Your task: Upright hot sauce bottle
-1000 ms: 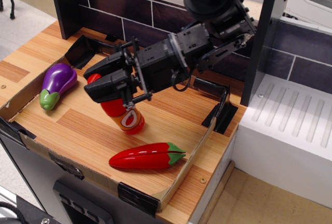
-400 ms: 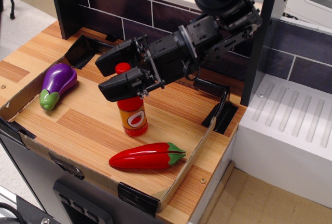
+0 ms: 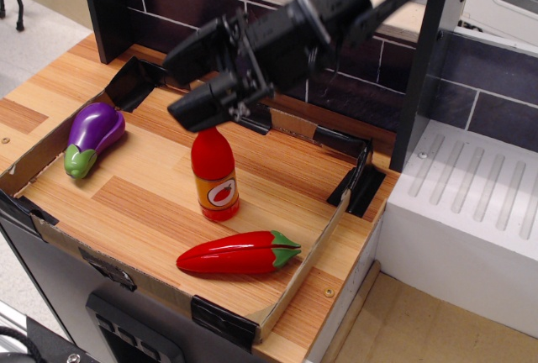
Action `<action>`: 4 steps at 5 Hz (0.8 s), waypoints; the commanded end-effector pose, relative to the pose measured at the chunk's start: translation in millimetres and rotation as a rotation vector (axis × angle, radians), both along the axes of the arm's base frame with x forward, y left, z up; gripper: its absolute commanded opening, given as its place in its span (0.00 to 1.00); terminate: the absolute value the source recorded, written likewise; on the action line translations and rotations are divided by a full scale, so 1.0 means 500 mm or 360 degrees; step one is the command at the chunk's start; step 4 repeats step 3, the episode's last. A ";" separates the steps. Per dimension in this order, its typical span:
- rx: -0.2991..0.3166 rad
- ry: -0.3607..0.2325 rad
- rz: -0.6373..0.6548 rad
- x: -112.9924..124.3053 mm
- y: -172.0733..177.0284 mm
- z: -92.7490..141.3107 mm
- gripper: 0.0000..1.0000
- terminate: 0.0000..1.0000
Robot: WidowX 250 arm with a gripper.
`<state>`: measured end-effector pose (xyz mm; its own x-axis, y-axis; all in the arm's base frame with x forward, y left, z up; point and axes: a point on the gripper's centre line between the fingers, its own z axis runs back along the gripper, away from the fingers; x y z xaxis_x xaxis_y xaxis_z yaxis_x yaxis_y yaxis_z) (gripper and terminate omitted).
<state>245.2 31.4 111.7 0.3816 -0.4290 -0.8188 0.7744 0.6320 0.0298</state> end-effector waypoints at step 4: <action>-0.0452 -0.0385 -0.0225 0.030 0.006 0.086 1.00 1.00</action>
